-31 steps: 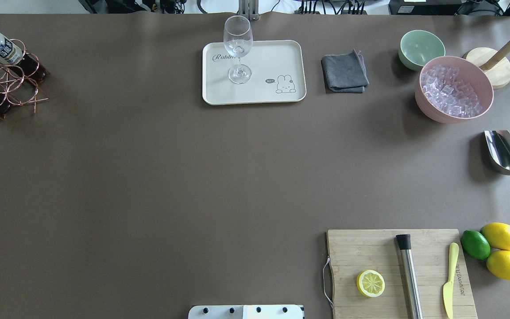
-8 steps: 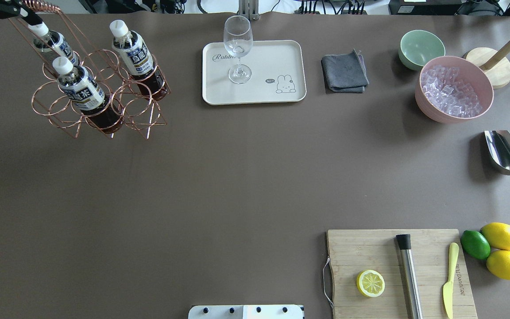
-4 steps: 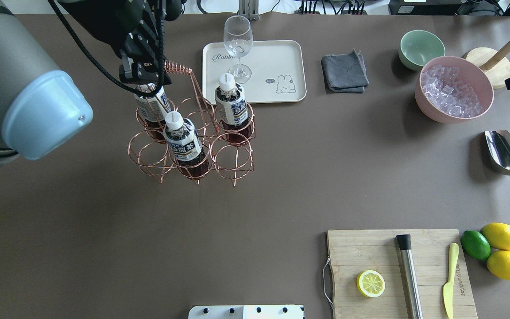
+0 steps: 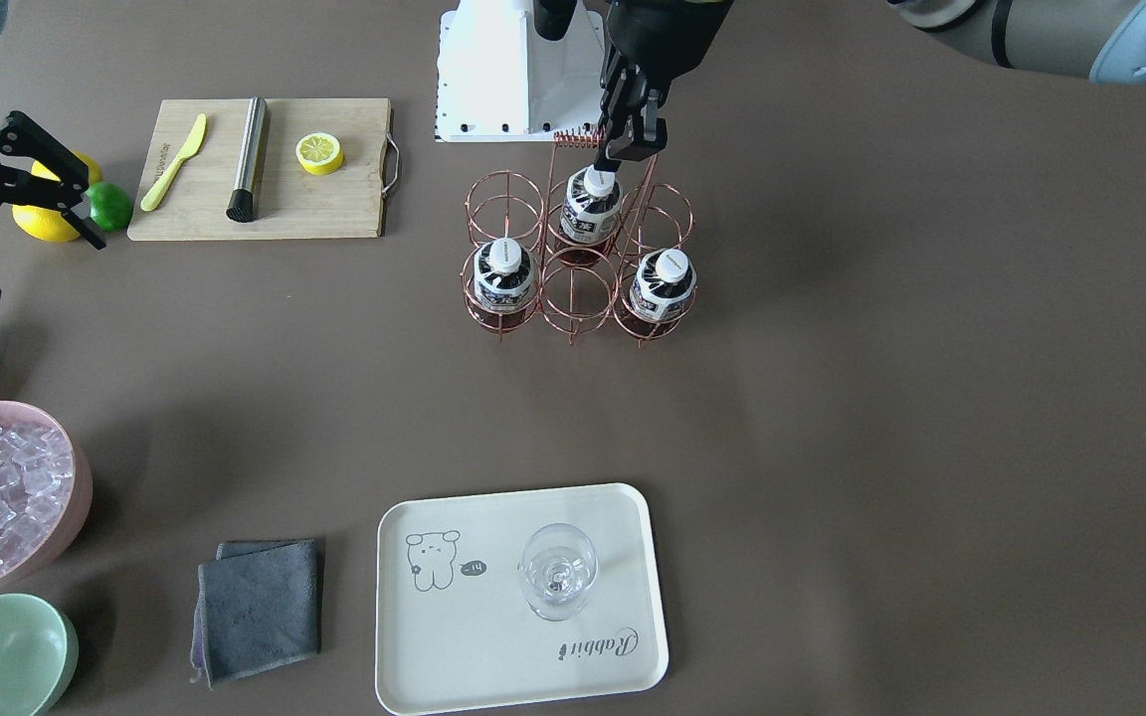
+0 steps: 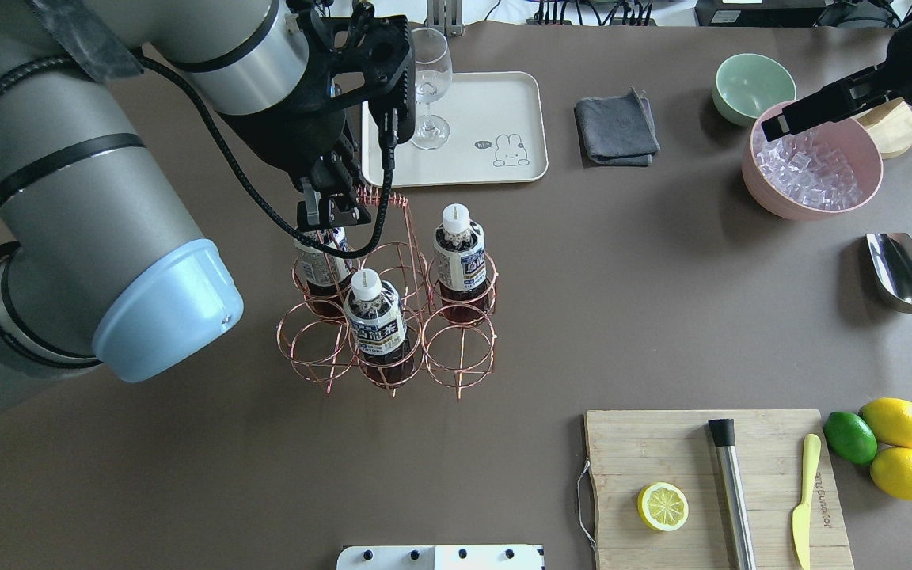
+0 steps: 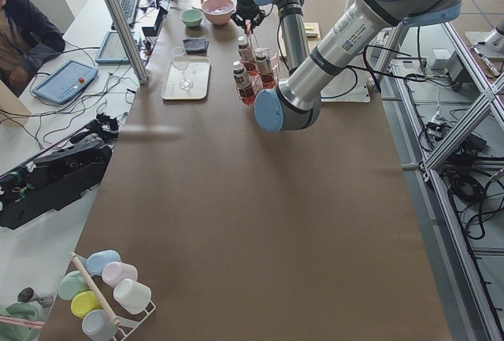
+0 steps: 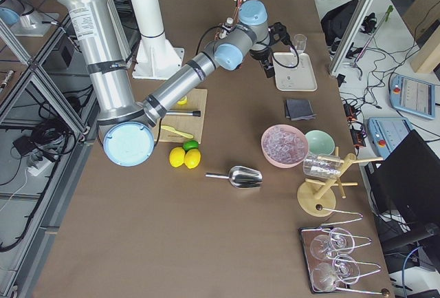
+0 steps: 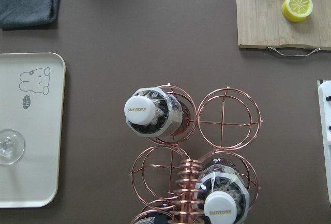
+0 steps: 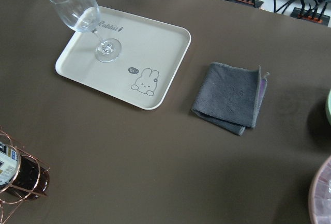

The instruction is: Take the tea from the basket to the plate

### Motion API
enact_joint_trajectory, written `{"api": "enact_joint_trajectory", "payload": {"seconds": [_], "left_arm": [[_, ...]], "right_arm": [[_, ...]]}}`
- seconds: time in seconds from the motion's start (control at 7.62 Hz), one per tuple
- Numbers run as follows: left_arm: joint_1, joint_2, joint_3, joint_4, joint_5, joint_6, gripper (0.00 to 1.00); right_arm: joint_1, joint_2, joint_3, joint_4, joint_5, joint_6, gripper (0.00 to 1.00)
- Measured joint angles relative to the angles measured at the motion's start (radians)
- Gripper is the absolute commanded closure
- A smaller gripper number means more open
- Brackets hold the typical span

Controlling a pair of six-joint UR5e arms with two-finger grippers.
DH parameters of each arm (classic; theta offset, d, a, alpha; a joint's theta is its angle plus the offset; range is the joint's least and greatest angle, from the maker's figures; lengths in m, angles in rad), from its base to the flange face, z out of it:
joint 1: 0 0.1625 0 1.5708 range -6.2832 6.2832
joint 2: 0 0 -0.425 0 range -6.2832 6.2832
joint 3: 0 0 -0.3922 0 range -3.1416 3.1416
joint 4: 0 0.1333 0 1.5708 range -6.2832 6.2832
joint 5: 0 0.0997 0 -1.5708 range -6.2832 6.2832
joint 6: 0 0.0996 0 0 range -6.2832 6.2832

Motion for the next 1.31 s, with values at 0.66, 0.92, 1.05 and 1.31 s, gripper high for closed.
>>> {"api": "enact_joint_trajectory", "payload": {"seconds": [0.66, 0.92, 1.05, 1.31], "left_arm": [[0.057, 0.004, 0.0, -0.015, 0.014, -0.067, 1.0], [0.078, 0.005, 0.001, -0.029, 0.047, -0.088, 1.0], [0.081, 0.005, 0.0, -0.031, 0.053, -0.1, 1.0], [0.083, 0.005, -0.002, -0.034, 0.056, -0.11, 1.0]], "right_arm": [[-0.13, 0.01, -0.12, 0.528, -0.127, 0.092, 0.0], [-0.285, 0.046, -0.151, 0.66, -0.346, 0.097, 0.0], [-0.34, 0.076, -0.157, 0.669, -0.421, 0.1, 0.0], [-0.418, 0.116, -0.158, 0.664, -0.519, 0.107, 0.0]]}}
